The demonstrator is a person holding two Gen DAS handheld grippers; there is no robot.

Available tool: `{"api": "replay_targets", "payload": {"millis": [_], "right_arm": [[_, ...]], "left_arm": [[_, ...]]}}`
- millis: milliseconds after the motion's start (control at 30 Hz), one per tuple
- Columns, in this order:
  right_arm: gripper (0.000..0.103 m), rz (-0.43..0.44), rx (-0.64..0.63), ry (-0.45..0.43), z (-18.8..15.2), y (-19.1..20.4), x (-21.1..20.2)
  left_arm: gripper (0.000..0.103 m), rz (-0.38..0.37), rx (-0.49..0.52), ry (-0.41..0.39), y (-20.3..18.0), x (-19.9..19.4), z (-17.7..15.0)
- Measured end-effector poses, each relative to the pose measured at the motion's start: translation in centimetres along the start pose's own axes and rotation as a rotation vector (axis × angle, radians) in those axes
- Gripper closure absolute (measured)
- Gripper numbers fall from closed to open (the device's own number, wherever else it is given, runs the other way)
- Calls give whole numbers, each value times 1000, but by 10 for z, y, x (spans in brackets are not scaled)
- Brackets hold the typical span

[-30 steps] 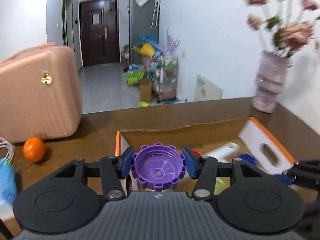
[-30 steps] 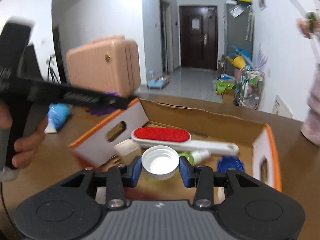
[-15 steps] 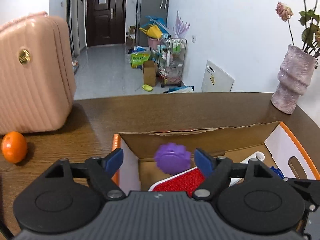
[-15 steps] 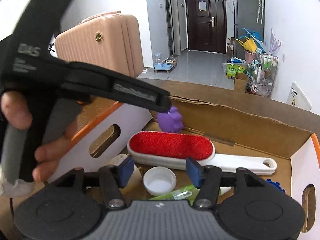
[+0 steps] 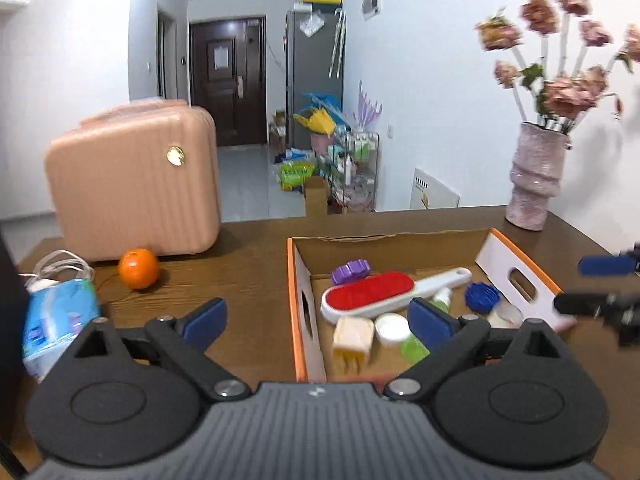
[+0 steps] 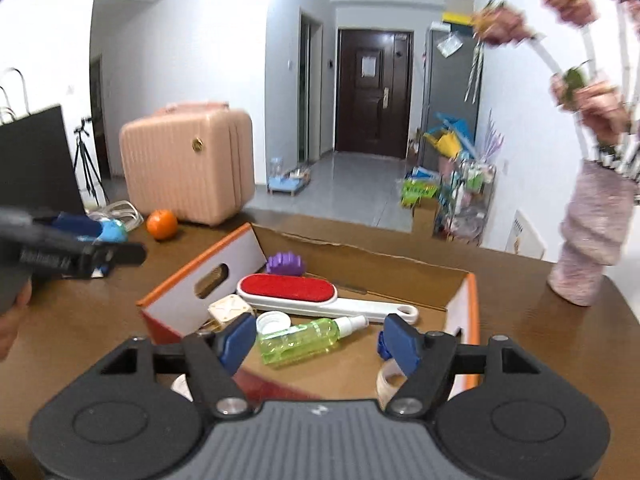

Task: Organize rigid objects
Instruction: 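Open both tools and move them back over the remaining items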

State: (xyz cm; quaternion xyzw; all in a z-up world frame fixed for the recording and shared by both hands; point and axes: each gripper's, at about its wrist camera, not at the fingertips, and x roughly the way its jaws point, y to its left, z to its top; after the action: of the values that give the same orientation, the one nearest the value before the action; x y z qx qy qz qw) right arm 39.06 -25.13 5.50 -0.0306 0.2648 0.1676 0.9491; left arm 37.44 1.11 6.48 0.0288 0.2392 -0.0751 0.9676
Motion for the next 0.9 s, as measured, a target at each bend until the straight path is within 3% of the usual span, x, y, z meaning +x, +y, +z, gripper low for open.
{"api": "replay_targets", "payload": {"millis": [100,200,367,433,667,900], "right_arm": [[24,-12,6,-39,-20,2,-42],[24,-3,47,-55,-46,2,-74],[22,-64,64,-121,-89,19,-129],[15,-67,53,-153,-106,27,-147],[14,-64,91,-161,-175,61,-183],[13,-92,132,-183,-215,82,-201]], "left_arm": [[0,-11,10,-54,-10,-48,-16],[0,-16,12,-88,-20,-86,-36],[0,19,15,-158,-36,-138,-76],[0,25,14,-152,-41,-151,-95],[0,0,-20,-71,-44,-183,-163],[0,-1,-21,-50,-44,-192,-182]]}}
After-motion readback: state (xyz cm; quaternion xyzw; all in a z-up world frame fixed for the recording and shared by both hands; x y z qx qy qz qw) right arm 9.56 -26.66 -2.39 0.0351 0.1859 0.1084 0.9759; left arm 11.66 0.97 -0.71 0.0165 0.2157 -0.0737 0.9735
